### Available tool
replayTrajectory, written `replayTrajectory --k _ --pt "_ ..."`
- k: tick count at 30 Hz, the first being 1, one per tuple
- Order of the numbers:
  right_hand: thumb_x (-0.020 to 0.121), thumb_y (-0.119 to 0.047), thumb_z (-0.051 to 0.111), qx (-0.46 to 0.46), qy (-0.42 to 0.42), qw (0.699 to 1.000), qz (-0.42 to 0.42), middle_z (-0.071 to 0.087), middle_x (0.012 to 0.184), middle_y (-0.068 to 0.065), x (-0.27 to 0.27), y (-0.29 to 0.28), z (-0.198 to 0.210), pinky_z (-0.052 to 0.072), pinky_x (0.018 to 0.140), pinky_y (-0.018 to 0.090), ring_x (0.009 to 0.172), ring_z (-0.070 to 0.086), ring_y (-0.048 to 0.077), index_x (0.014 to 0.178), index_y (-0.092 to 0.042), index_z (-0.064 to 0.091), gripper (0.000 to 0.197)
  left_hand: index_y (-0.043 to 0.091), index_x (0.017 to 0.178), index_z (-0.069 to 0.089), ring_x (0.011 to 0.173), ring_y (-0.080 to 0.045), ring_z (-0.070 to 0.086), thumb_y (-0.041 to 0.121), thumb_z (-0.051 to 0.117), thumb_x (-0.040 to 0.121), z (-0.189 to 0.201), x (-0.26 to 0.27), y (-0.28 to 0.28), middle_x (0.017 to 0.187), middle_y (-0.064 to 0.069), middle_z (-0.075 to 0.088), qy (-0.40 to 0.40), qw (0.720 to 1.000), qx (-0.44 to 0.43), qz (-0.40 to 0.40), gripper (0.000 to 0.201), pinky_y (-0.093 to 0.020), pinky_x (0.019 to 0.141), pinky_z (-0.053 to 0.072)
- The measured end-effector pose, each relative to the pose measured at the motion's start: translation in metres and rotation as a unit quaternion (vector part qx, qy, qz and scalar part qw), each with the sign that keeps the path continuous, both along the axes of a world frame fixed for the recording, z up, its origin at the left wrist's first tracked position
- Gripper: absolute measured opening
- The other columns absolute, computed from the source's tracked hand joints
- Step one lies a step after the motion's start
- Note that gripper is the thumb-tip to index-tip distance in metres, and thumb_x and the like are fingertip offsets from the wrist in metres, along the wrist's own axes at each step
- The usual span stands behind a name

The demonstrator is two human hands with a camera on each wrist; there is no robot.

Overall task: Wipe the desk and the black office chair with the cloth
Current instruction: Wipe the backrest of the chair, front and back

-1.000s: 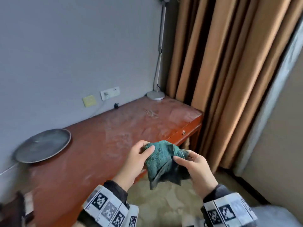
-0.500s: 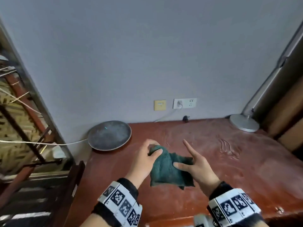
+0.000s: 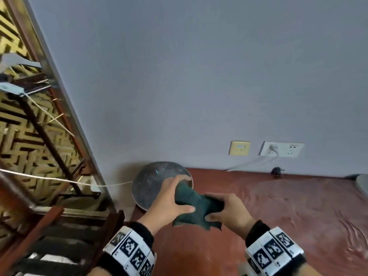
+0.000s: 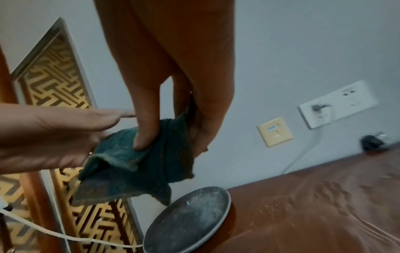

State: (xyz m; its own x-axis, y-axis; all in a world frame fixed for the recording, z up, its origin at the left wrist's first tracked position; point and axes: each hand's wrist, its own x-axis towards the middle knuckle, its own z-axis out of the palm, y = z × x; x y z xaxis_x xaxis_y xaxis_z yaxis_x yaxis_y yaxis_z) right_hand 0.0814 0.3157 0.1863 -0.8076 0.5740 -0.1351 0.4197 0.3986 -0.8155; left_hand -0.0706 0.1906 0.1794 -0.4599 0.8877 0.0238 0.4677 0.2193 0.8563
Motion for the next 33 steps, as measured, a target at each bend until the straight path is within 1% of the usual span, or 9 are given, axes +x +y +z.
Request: replayTrajectory --k 4,9,13,16,21,24,28,30,33 --pt "0.067 -0.009 0.073 0.091 -0.068 0.993 0.043 0.065 0.084 -0.006 -0.064 0.017 -0.017 0.045 0.074 0.016 0.083 0.058 0.006 0.099 -0.016 0.074 0.033 0.025 0.113 0.063 0.11 -0.001 0.035 0.011 0.079 0.072 -0.018 -0.05 0.011 0.123 0.013 0.03 0.112 0.99 -0.085 -0.004 0.046 0.007 0.084 0.023" --pt "0.075 -0.018 0.074 0.022 -0.07 0.996 0.041 0.056 0.094 0.001 -0.124 0.045 -0.05 0.046 0.083 0.025 0.091 0.053 0.013 0.09 -0.002 0.069 0.023 0.026 0.087 0.07 0.102 -0.007 0.044 0.022 0.076 0.078 -0.044 -0.114 0.021 0.104 0.019 0.044 0.125 0.987 -0.093 0.039 0.012 -0.022 0.095 0.033" --pt "0.078 -0.008 0.072 -0.13 -0.036 0.99 -0.043 0.064 0.078 0.005 -0.162 0.053 -0.08 0.052 0.062 0.024 0.069 0.061 0.016 0.082 -0.009 0.064 0.01 0.029 0.088 0.056 0.087 -0.01 0.059 0.014 0.074 0.08 -0.077 -0.148 0.031 0.09 0.008 0.061 -0.019 0.991 -0.058 0.122 0.025 -0.029 0.081 0.047" --pt "0.078 -0.011 0.073 -0.125 -0.046 0.988 -0.078 0.063 0.1 0.006 -0.187 0.053 -0.114 0.052 0.068 0.019 0.088 0.061 0.018 0.101 -0.015 0.06 0.026 0.026 0.101 0.049 0.09 -0.016 0.059 0.015 0.073 0.081 -0.104 -0.16 0.039 0.092 0.005 0.059 -0.043 0.977 -0.061 0.202 0.033 -0.022 0.072 0.048" --pt "0.08 -0.007 0.068 -0.066 -0.091 0.993 -0.032 0.049 0.133 0.004 -0.209 0.046 -0.146 0.042 0.088 0.013 0.12 0.048 0.016 0.136 -0.024 0.046 0.062 0.026 0.097 0.047 0.092 -0.013 0.052 0.015 0.066 0.085 -0.145 -0.164 0.041 0.098 0.004 0.051 0.096 0.968 -0.093 0.214 0.024 -0.026 0.083 0.043" --pt "0.08 -0.003 0.065 -0.024 -0.117 0.993 0.015 0.043 0.132 0.004 -0.214 0.041 -0.163 0.042 0.088 0.013 0.118 0.049 0.018 0.138 -0.032 0.044 0.068 0.024 0.104 0.051 0.091 -0.012 0.052 0.018 0.059 0.09 -0.165 -0.161 0.034 0.105 0.007 0.04 0.149 0.964 -0.119 0.186 0.017 -0.018 0.077 0.037" --pt "0.081 -0.008 0.064 0.109 -0.156 0.98 0.066 0.035 0.135 0.002 -0.21 0.035 -0.175 0.033 0.104 0.018 0.123 0.044 0.019 0.134 -0.026 0.051 0.057 0.031 0.123 0.053 0.122 -0.013 0.042 0.03 0.061 0.09 -0.178 -0.159 0.029 0.134 0.005 0.031 0.231 0.942 -0.189 0.151 0.034 -0.023 0.097 0.039" --pt "0.061 -0.022 0.083 0.219 -0.162 0.957 0.095 0.045 0.133 0.008 -0.21 0.031 -0.174 0.046 0.098 0.032 0.119 0.052 0.027 0.118 -0.024 0.064 0.06 0.034 0.117 0.062 0.121 -0.017 0.047 0.04 0.078 0.072 -0.175 -0.157 0.031 0.13 0.004 0.043 0.29 0.917 -0.251 0.11 0.048 -0.032 0.093 0.045" --pt "0.018 -0.035 0.093 0.313 -0.178 0.922 0.142 0.066 0.116 0.011 -0.216 0.031 -0.181 0.058 0.075 0.036 0.102 0.066 0.028 0.092 -0.025 0.076 0.077 0.031 0.09 0.075 0.106 -0.017 0.06 0.041 0.092 0.044 -0.18 -0.156 0.036 0.107 0.005 0.066 0.367 0.894 -0.249 0.071 0.05 -0.034 0.075 0.055"
